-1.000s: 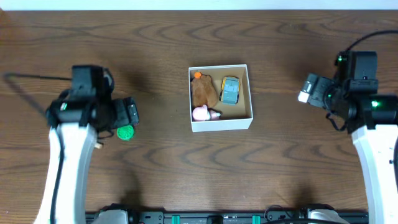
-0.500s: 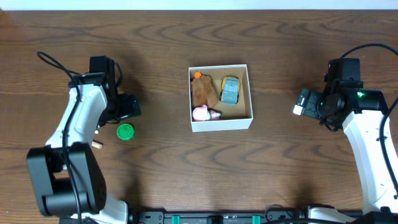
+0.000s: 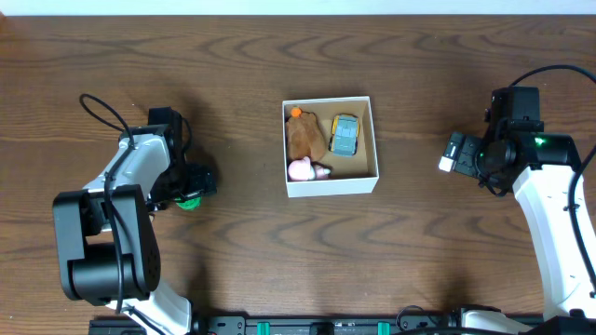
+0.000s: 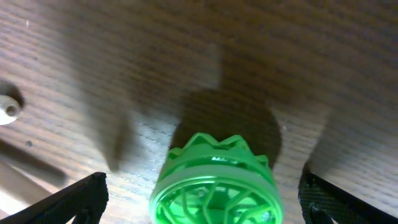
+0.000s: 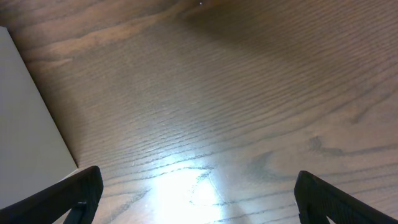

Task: Pack container
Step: 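Reach the left gripper down and grasp the green round toy, then carry the green toy into the box and open the left gripper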

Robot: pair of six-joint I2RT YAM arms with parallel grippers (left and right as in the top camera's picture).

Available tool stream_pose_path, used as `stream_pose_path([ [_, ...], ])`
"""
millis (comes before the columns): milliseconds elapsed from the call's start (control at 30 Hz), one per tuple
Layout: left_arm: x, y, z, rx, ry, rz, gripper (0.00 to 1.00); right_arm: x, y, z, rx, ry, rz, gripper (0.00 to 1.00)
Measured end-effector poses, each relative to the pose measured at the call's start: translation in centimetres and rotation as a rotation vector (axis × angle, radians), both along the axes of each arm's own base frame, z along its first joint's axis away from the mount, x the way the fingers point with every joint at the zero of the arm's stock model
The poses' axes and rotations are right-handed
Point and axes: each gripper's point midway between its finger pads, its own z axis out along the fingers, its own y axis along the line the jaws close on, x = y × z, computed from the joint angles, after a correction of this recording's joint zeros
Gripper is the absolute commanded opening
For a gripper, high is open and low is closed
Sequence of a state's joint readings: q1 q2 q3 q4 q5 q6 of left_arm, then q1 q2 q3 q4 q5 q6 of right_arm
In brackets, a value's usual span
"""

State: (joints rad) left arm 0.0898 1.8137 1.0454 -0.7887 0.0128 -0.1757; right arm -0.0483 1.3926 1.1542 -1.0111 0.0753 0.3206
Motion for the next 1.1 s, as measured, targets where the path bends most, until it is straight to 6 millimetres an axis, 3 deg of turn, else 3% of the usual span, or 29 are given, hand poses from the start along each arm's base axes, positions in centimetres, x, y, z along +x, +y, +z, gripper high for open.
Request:
stream_pose_path([
  [100, 0.17, -0.09, -0.02, -0.005, -0.007, 0.0, 0.99, -0.02, 0.0, -0.01, 0.0, 0.001, 0.001, 0.99],
  [267, 0.19, -0.13, -0.05, -0.008, -0.009, 0.004, 0.76, -0.04, 0.0, -0.01, -0.001, 0.002, 0.004, 0.99],
  [367, 0.16, -0.16, -0.08, -0.009, -0.008, -0.002, 0.74, -0.04, 0.0, -0.01, -0.002, 0.003, 0.007, 0.99],
  [567, 0.15, -0.16, -0.1, -0.009, -0.008, 0.001, 0.53, -0.05, 0.0, -0.02, -0.003, 0.003, 0.011, 0.99],
  [1100, -0.58, -0.22, 0.07, -0.012, 0.024, 0.007, 0.45, -0.12, 0.01, -0.04, -0.005, 0.007, 0.017, 0.99],
])
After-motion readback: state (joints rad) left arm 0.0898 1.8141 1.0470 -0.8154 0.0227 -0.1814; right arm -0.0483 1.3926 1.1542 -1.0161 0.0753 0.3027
